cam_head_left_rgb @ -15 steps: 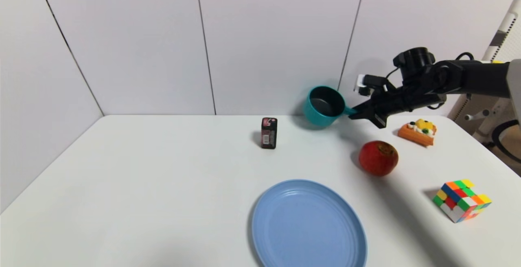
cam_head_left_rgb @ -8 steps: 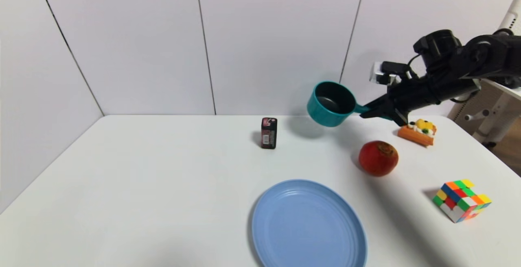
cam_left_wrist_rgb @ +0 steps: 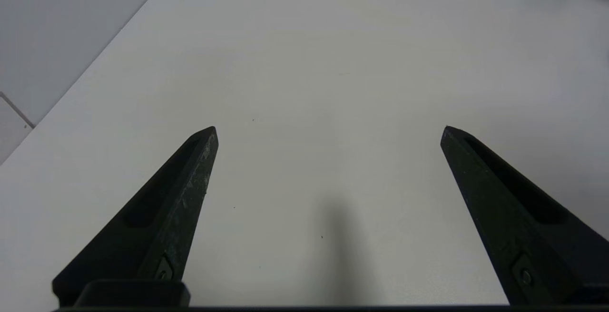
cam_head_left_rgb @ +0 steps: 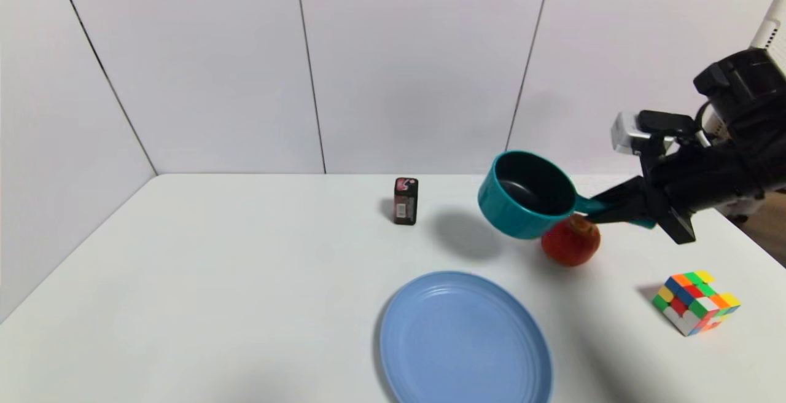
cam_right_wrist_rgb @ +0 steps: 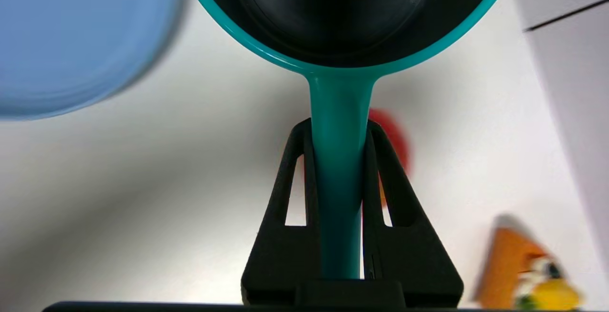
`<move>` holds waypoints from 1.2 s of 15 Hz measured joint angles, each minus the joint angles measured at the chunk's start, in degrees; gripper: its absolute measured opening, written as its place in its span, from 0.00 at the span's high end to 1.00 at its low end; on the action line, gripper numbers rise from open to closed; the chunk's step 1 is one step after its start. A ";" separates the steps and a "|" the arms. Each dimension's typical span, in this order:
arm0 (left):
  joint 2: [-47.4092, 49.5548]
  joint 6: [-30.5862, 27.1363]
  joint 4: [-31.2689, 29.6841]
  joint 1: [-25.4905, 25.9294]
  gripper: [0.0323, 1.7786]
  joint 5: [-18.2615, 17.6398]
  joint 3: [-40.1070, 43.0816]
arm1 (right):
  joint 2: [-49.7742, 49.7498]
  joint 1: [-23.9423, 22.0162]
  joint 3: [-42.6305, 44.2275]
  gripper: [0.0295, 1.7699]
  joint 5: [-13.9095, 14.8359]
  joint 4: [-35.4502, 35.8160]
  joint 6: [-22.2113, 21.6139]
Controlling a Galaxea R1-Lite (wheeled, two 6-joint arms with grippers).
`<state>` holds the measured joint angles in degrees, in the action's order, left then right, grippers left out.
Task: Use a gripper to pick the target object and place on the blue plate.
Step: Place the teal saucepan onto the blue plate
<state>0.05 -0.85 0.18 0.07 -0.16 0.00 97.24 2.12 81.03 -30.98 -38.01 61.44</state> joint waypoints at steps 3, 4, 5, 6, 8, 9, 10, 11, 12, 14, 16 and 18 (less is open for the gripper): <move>-0.02 0.00 0.00 0.00 0.05 -0.02 0.00 | -7.28 3.19 -10.34 0.86 -0.02 0.06 -0.06; 0.00 -0.02 0.00 0.00 0.05 0.00 0.00 | -9.31 4.57 -13.12 0.86 -0.02 0.09 -0.15; 0.00 -0.02 0.00 0.00 0.05 0.00 0.00 | -11.41 6.06 -15.91 0.86 -0.09 0.17 -0.17; -0.02 0.00 0.00 0.00 0.05 0.00 0.00 | -13.24 7.47 -18.36 0.86 -0.11 0.28 -0.17; -0.02 -0.02 0.00 0.00 0.05 -0.02 0.00 | -16.85 10.28 -23.30 0.86 -0.11 0.37 -0.15; -0.02 0.00 -0.02 0.02 0.05 -0.02 0.00 | -18.38 11.65 -25.38 0.86 -0.13 0.56 -0.09; -0.02 -0.02 0.00 0.02 0.05 -0.02 0.00 | -19.69 12.81 -27.34 0.86 -0.13 1.16 -0.06; 0.00 -0.02 -0.02 0.02 0.05 -0.02 0.00 | -20.89 14.02 -29.38 0.86 -0.13 2.27 -0.01; 0.00 -0.02 -0.02 0.02 0.05 -0.02 0.00 | -21.78 14.96 -31.26 0.86 -0.13 3.47 0.02; -0.02 -0.05 0.00 0.02 0.05 0.00 0.00 | -22.91 16.84 -34.23 0.86 -0.06 6.01 0.29; 0.00 -0.05 0.00 0.00 0.05 -0.02 0.00 | -22.91 18.02 -34.89 0.86 0.02 6.56 0.29; 0.00 -0.02 0.00 0.02 0.05 -0.02 0.00 | -21.78 18.57 -34.37 0.86 0.06 7.89 0.29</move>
<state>0.05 -0.88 0.18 0.10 -0.18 0.00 75.46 20.69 46.67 -30.92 -30.12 61.73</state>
